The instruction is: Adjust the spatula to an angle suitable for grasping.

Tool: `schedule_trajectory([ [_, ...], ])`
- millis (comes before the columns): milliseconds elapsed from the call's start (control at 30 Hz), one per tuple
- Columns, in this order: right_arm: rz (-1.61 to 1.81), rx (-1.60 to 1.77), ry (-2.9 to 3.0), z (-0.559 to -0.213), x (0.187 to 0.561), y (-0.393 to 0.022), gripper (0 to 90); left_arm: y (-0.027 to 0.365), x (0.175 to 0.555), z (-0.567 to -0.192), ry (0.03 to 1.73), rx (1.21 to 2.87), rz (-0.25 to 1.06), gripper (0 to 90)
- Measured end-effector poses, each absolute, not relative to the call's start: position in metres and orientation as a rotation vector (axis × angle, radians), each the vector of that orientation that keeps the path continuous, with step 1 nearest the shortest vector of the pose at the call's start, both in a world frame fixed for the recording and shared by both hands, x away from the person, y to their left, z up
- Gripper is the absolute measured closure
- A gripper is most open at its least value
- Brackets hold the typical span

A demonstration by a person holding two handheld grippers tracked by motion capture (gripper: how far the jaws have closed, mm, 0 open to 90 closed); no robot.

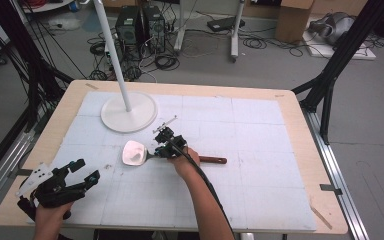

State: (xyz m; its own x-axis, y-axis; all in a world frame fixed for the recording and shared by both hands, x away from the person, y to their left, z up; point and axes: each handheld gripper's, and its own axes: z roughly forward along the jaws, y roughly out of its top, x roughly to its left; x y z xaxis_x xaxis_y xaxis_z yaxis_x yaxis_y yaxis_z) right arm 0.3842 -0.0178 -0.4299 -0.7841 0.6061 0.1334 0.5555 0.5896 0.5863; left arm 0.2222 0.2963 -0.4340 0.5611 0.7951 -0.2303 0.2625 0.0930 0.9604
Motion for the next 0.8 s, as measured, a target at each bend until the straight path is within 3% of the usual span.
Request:
schedule_trajectory([
  [800, 0.986, 0.802, 2.845, -0.430, 0.335, -0.023, 88.9, 0.294, 0.222, -0.434, 0.954, 1.482, 0.503, 21.8],
])
